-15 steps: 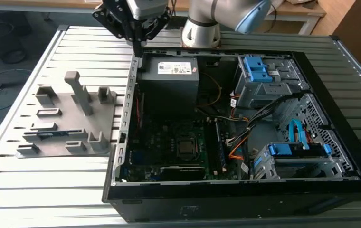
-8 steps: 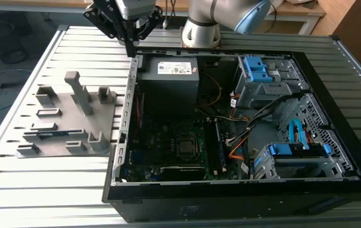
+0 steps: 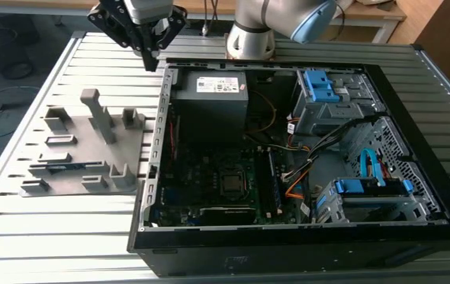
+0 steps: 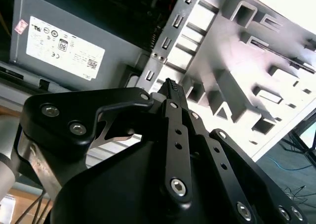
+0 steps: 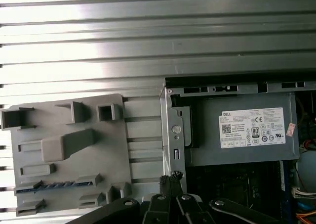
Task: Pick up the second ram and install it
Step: 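Reach for the second ram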
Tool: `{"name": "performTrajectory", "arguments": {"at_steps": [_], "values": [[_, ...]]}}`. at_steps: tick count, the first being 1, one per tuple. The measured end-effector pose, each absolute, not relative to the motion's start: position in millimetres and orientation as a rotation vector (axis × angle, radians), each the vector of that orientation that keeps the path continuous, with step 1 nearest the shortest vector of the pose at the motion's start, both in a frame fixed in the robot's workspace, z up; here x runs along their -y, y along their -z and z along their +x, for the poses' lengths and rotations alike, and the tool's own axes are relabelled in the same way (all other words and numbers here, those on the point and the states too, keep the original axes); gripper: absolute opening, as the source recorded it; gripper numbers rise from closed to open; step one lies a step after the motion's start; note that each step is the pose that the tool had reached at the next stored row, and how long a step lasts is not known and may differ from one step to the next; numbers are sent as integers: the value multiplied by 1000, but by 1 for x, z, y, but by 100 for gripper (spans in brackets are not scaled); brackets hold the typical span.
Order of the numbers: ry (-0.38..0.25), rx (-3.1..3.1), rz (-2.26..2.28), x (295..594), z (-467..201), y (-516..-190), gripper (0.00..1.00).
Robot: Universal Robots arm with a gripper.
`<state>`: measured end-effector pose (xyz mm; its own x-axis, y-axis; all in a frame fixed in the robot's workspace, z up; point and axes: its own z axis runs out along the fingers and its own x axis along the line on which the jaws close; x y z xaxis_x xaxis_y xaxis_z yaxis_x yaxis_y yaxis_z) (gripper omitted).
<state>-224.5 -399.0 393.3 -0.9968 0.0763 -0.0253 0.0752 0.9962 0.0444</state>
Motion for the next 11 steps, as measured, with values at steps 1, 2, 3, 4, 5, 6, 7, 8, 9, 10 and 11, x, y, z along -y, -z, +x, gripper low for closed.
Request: {"name": "performTrajectory", "arguments": {"at_steps": [1, 2, 3, 4, 5, 6, 7, 8, 9, 10, 11], "values": [[-68, -3112, 118, 399, -227, -393, 10], [-68, -3112, 118, 399, -229, -393, 10], [-68, -3112, 118, 399, -232, -393, 10], [-68, -3112, 118, 399, -234, -393, 10], [-68, -3112, 118, 399, -236, -393, 10], [-68, -3112, 118, 399, -239, -393, 10], [-68, -3112, 118, 399, -241, -393, 10], [-68, -3112, 118, 399, -242, -393, 10], [-68, -3112, 118, 399, -244, -393, 10], [-68, -3112, 118, 399, -246, -393, 10], [-68, -3112, 118, 399, -249, -393, 10]]}}
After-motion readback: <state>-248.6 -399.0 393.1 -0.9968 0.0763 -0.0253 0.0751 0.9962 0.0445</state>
